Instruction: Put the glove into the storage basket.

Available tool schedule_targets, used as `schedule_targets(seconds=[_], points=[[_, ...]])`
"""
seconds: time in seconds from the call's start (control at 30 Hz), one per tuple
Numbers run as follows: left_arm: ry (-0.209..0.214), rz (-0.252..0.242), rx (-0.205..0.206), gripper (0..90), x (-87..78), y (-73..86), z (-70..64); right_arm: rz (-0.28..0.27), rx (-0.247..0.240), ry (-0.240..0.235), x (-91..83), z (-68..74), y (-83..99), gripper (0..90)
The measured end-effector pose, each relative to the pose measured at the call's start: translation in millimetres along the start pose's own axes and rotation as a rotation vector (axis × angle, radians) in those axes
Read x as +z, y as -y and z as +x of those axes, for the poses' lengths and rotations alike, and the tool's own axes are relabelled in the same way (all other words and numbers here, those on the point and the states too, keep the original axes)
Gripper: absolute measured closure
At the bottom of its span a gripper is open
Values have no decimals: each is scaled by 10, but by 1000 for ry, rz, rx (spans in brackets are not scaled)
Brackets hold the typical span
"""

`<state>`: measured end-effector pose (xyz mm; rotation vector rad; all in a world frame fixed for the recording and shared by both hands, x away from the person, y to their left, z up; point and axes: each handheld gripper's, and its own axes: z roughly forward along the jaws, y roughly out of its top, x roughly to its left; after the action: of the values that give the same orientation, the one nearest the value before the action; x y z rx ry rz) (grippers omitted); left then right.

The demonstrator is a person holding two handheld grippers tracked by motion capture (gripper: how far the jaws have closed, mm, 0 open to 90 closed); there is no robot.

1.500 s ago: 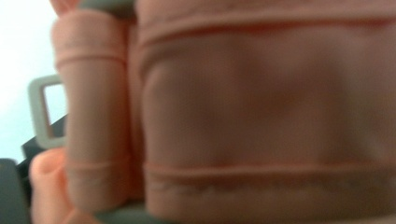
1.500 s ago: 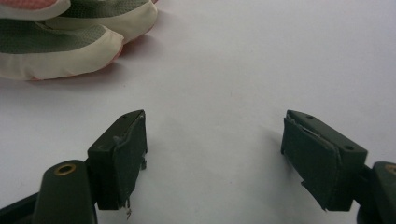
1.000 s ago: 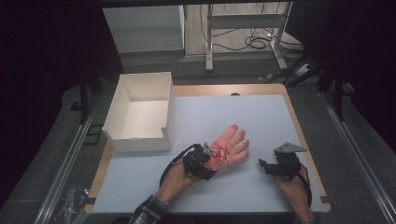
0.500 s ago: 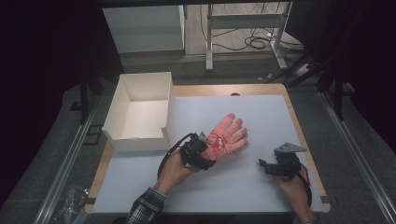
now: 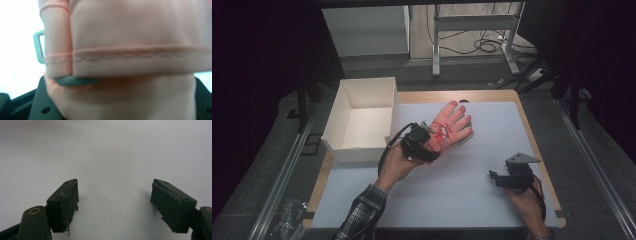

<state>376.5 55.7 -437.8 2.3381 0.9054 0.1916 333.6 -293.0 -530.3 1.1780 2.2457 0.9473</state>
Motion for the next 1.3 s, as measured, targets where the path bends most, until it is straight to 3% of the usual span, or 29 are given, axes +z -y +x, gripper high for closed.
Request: schedule_targets(seconds=[0.57, 1.0, 1.3], points=[[-104, -63, -44, 376, -493, -307, 362, -1, -1, 0, 0, 0, 0, 226], [-207, -94, -148, 377, -901, -286, 748, -1, -3, 0, 1, -1, 1, 226], [-299, -90, -243, 376, -1076, -153, 1037, -1, -4, 0, 1, -2, 1, 226]])
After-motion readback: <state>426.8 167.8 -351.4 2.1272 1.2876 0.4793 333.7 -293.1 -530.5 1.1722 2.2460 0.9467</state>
